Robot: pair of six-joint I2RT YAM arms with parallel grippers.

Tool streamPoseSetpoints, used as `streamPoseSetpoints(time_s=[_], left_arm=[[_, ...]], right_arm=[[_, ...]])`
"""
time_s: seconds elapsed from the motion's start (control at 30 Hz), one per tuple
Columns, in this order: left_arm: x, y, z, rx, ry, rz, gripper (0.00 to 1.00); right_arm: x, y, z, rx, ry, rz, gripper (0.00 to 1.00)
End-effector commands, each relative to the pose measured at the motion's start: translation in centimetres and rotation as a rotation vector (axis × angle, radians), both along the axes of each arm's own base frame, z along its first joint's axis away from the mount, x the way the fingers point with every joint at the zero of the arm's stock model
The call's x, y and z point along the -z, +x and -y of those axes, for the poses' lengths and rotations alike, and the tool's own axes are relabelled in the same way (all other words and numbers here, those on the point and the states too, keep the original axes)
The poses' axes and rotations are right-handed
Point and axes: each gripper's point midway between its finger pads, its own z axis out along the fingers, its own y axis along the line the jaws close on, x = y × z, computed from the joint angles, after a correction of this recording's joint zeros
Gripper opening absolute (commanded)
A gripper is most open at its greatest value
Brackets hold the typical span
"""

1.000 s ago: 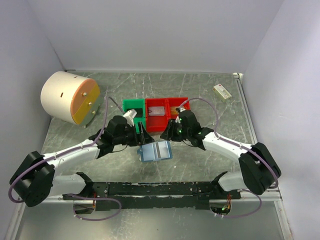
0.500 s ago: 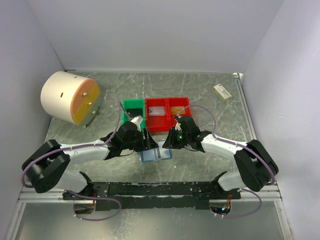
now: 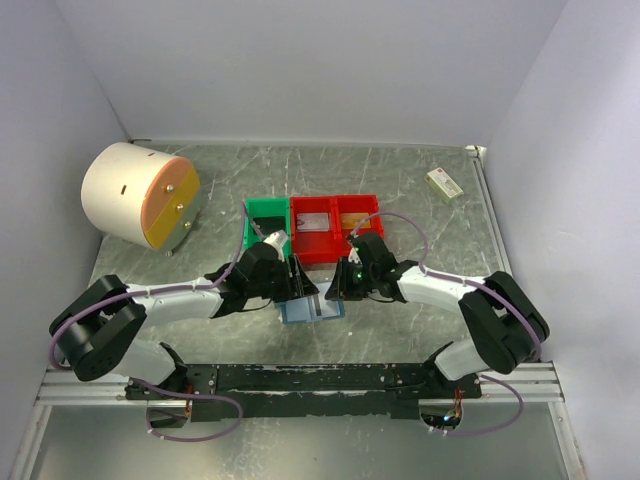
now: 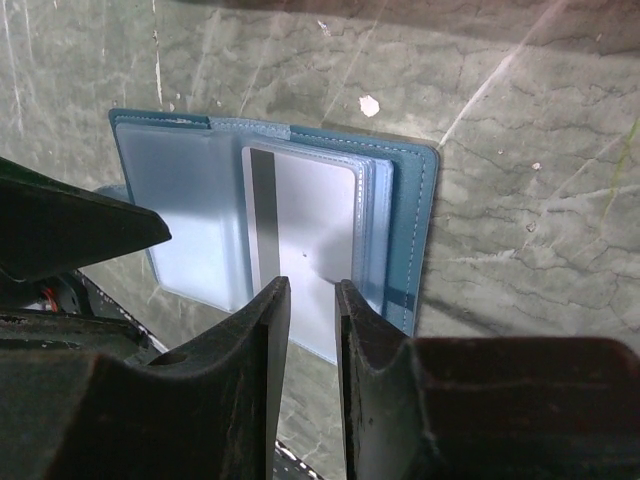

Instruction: Take the credit cards out of the card holder

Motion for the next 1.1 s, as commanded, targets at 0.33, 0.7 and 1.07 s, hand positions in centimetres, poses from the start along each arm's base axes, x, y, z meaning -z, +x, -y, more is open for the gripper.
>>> streamPoseSetpoints(time_s=[0.33,0.7,1.07], left_arm=[[1.0,0.6,1.1,-0.018,-0.009,-0.001,0.58],[2.4,0.8,1.2,-0.022,0.025,-0.026,0.53],[2.4,0.5,1.2,-0.02,0.02,-0.03,0.52]], right_arm=[[1.1,-0.4,-0.2,-0.013,0.001,-0.038,0.25],[-2.5,2.0,0.4,0.021,-0.052,0.083,0.27],[0.3,0.2,0.2,-0.007,-0.04,-0.016,0.28]])
